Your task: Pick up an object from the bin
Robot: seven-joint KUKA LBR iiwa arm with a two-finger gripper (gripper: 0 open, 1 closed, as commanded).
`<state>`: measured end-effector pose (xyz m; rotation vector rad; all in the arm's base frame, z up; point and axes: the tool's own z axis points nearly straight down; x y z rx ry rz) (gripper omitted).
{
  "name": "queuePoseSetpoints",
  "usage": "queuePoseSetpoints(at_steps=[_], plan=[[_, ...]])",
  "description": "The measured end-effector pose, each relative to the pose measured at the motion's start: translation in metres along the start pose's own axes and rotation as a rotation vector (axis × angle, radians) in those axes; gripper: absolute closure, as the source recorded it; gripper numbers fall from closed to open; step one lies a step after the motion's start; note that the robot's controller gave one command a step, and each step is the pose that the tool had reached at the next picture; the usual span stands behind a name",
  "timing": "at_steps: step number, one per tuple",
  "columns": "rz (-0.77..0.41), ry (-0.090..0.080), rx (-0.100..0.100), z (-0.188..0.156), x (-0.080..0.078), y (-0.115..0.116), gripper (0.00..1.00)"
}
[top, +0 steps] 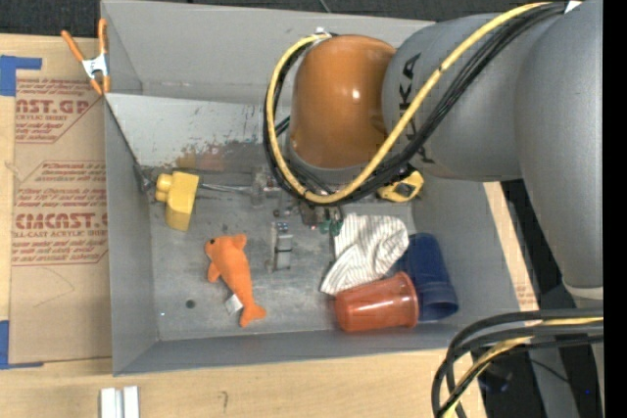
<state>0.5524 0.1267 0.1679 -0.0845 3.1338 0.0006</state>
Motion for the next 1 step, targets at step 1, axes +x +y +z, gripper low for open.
queuePoseSetpoints(at_steps=[1], plan=[[-0.016,0.002,0.000,0.0126,-0.0005,0.0070,0.00]])
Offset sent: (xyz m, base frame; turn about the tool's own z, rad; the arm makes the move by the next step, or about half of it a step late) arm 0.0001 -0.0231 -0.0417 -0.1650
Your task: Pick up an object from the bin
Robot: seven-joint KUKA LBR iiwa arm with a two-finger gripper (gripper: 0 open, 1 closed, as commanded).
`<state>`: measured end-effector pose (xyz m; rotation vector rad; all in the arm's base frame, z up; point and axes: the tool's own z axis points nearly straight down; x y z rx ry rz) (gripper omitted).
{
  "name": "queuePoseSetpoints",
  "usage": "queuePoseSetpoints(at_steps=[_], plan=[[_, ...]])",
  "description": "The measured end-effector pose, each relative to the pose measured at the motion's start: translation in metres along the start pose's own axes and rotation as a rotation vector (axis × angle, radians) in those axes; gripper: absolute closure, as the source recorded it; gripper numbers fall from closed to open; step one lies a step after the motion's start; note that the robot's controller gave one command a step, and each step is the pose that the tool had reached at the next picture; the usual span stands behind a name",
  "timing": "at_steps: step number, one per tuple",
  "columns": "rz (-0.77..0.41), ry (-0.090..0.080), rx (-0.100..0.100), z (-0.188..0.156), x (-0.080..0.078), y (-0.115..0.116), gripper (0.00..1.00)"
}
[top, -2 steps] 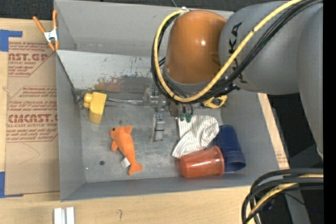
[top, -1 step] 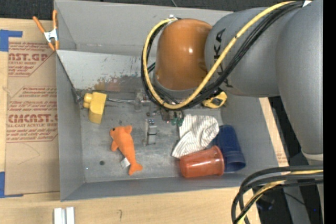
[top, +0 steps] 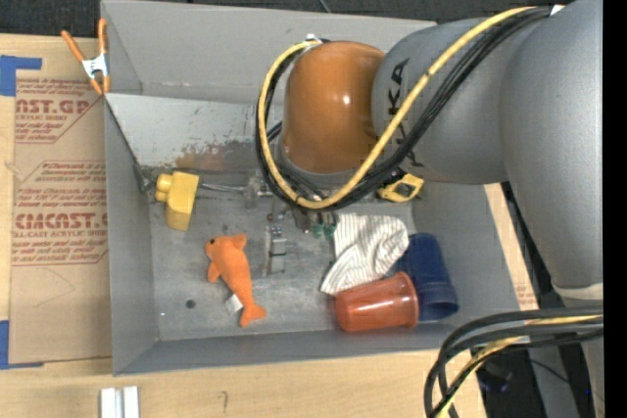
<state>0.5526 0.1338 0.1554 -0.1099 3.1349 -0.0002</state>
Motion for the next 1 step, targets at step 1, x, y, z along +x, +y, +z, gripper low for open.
queuePoseSetpoints(at_steps=[1], plan=[[-0.035,0.006,-0.003,0.0198,0.0020,0.0056,0.00]])
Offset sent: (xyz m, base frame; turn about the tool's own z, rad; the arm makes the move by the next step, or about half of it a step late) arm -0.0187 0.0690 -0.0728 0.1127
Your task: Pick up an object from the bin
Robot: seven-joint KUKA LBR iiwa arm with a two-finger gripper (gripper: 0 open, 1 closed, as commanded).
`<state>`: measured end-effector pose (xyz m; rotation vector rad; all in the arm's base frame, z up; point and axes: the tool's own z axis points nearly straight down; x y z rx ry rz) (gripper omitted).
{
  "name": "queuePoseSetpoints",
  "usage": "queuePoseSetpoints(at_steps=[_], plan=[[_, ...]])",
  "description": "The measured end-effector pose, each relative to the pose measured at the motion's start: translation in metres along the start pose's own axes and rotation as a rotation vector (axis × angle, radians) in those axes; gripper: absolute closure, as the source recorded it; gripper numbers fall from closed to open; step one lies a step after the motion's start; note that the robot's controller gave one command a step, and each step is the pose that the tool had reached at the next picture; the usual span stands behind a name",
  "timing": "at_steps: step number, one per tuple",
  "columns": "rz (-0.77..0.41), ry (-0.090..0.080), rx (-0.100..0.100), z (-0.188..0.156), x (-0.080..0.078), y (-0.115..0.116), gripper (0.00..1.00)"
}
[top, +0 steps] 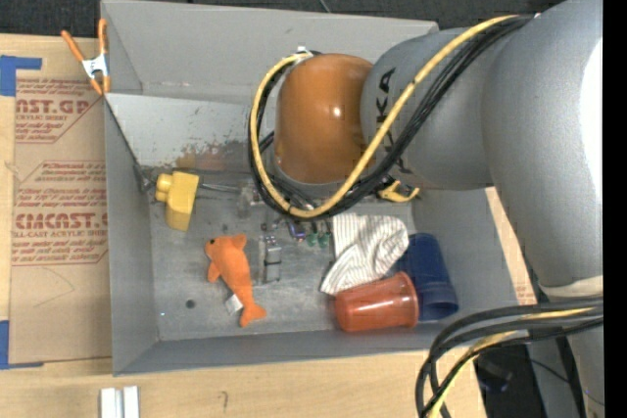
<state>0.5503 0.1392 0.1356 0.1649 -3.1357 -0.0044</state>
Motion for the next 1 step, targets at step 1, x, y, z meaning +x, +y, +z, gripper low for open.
queuePoseSetpoints(at_steps=[1], plan=[[0.018,-0.004,0.004,0.0246,0.0030,0.0186,0.00]])
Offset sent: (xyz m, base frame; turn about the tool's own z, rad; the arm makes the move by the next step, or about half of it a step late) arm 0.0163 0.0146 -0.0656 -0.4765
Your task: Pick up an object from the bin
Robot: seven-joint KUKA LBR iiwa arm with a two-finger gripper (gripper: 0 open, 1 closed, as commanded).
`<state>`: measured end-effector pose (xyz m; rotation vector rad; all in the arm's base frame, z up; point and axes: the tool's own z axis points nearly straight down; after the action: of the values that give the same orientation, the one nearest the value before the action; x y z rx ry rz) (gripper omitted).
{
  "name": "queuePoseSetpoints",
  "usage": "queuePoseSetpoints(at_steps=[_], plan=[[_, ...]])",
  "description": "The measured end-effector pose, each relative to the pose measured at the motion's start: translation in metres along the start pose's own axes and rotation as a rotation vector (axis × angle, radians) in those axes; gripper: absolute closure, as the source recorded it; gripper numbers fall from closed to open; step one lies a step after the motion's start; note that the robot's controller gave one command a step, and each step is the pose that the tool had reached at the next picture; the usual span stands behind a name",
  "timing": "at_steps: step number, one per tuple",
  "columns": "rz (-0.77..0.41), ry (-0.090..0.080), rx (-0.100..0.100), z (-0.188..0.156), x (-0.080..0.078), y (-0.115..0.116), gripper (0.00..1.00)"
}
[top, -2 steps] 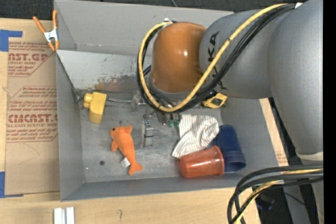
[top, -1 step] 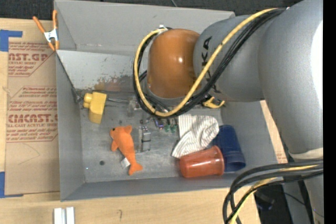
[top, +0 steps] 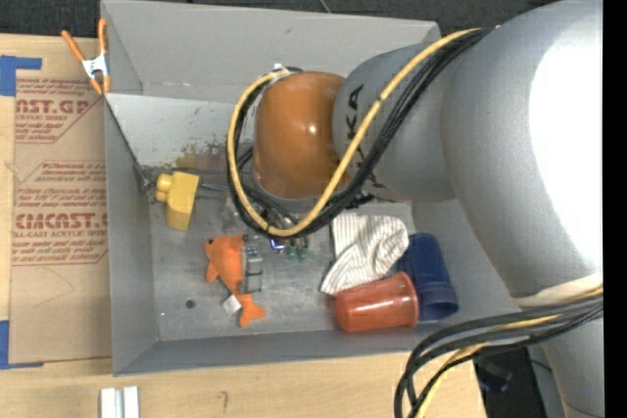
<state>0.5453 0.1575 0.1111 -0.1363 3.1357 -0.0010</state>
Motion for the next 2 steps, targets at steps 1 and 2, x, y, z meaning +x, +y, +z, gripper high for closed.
queuePoseSetpoints(at_steps=[1,2], plan=[[-0.496,-0.008,-0.004,0.0372,-0.0225,-0.0021,1.00],[-0.493,-0.006,-0.005,0.0386,-0.0230,-0.0029,1.00]])
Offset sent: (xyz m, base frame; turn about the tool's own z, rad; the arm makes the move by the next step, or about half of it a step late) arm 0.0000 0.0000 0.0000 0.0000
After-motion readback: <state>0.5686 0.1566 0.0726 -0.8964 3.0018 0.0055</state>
